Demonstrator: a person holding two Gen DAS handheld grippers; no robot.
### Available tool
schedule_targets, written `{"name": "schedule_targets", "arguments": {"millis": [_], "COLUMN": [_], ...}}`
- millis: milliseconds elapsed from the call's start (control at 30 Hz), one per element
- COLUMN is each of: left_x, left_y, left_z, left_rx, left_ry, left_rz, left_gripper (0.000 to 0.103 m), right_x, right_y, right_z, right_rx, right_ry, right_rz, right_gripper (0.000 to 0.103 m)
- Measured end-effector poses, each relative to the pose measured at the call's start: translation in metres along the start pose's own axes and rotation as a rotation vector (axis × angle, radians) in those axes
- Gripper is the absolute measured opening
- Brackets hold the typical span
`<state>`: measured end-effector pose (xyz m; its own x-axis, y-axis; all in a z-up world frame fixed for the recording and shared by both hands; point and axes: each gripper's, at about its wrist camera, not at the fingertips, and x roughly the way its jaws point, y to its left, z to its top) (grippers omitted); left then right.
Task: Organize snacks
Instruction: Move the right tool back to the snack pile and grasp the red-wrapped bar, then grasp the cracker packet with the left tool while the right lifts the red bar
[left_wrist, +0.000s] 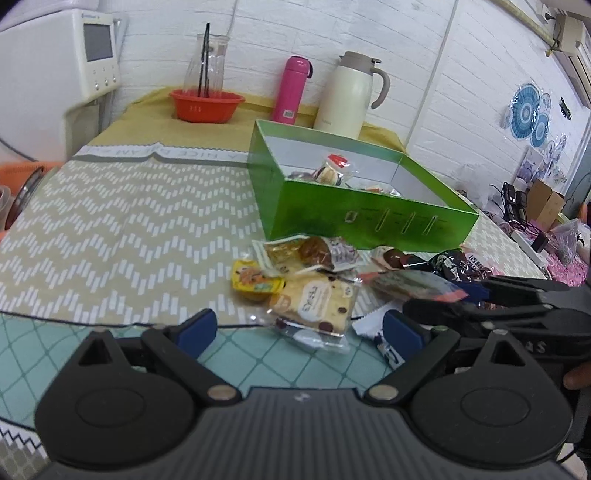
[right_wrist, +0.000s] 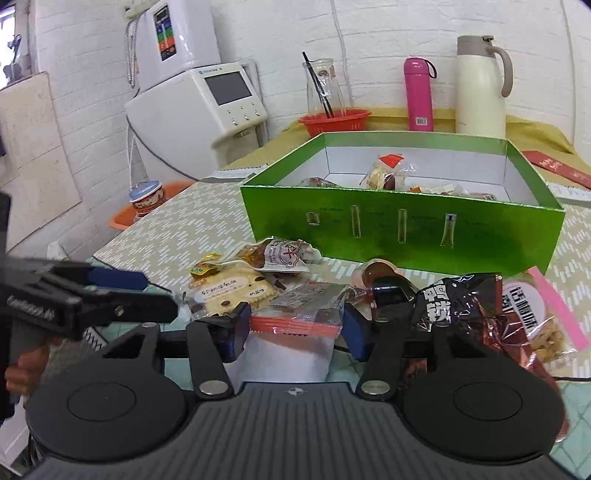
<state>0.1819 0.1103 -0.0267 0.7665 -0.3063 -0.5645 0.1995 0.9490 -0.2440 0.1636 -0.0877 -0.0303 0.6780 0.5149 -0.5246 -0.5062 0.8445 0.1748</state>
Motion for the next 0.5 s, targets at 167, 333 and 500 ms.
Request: {"name": "schedule_targets", "arguments": {"millis": [167, 333, 500], "left_x": [0.02, 0.033, 0.039], "left_y": [-0.009, -0.012, -0.012], "left_z": [0.004, 0.004, 0.001], "left_rx": [0.048, 0.089, 0.14], "left_ry": [0.021, 0.056, 0.054], "left_rz": [0.002, 0.037, 0.091], "left_gripper": [0.096, 0.096, 0.074], "right_x": [-0.033, -0.05, -0.054], "right_y": [-0.004, -0.015, -0.014], "right_z": [-0.015, -0.022, -0.033], "right_rx": [-0.083, -0.078, -0.075], "right_ry": [0.006, -0.004, 0.012], "right_rz": [-0.027, -0.059, -0.068], "right_gripper": [0.086, 0.086, 0.089]}}
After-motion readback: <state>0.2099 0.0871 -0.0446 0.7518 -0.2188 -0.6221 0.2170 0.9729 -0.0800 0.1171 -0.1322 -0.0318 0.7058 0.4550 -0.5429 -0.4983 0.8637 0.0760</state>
